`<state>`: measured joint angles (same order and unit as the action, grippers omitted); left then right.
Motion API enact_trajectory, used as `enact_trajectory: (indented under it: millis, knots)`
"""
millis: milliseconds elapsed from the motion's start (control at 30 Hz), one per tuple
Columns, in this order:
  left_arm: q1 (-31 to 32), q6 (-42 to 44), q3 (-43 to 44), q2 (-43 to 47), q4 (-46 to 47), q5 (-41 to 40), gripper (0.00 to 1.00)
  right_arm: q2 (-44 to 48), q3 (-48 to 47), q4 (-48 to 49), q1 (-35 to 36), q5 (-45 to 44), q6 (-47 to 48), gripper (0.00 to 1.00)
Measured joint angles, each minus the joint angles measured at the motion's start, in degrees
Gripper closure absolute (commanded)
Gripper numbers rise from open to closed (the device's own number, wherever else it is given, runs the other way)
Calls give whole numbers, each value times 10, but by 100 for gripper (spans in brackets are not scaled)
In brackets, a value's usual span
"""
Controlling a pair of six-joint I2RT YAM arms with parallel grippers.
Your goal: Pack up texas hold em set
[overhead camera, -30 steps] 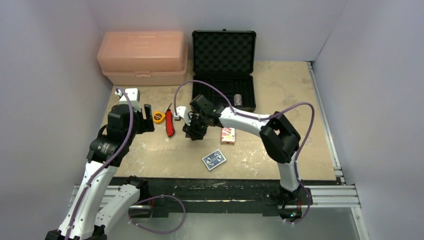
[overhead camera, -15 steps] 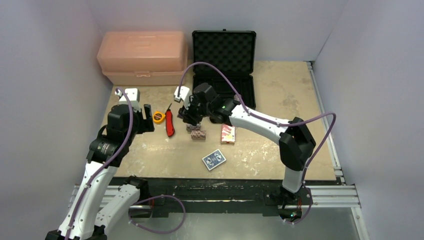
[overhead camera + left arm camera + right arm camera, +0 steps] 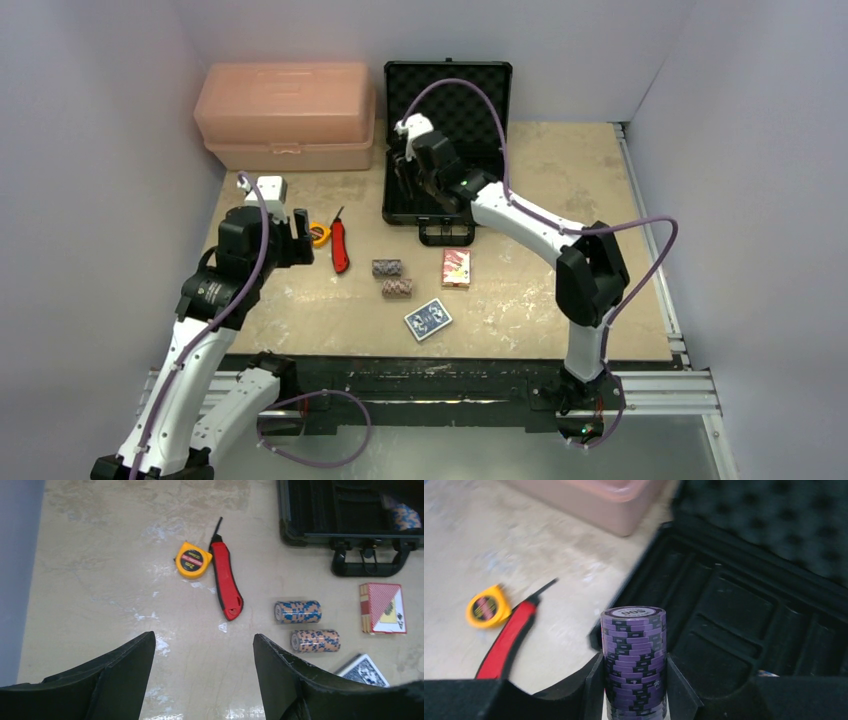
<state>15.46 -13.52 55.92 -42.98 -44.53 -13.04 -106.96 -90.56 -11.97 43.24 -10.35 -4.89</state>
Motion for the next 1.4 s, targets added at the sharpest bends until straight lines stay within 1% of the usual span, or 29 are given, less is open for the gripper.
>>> enact_trajectory:
  millis: [100,233,333,500,567,733,900,1000,1133,1400]
  knots:
    - [1,-11,5,-24,-7,48,34,-27,-42,-23,-44,-21,-46,100]
    - [17,-50,8,-77,-21,101,35,-53,-74,-62,-95,-49,-90,100]
    - [61,-81,-12,-90,-39,129,35,-75,-98,-94,-124,-63,-116,100]
    - [130,-122,-34,-89,-71,138,35,-116,-146,-131,-150,-69,-146,100]
    - [143,-129,-42,-85,-79,137,35,-130,-169,-143,-155,-68,-154,100]
    - [146,-130,-52,-70,-104,127,34,-166,-223,-156,-162,-67,-172,100]
    - [146,-111,-44,-68,-121,122,34,-187,-242,-163,-170,-67,-188,100]
    - [146,-89,-27,-62,-121,101,34,-198,-251,-172,-176,-67,-198,100]
    - [146,-68,-26,-38,-104,62,34,-216,-260,-174,-185,-68,-208,100]
    - [146,-63,-26,-17,-98,5,34,-251,-270,-179,-204,-72,-214,100]
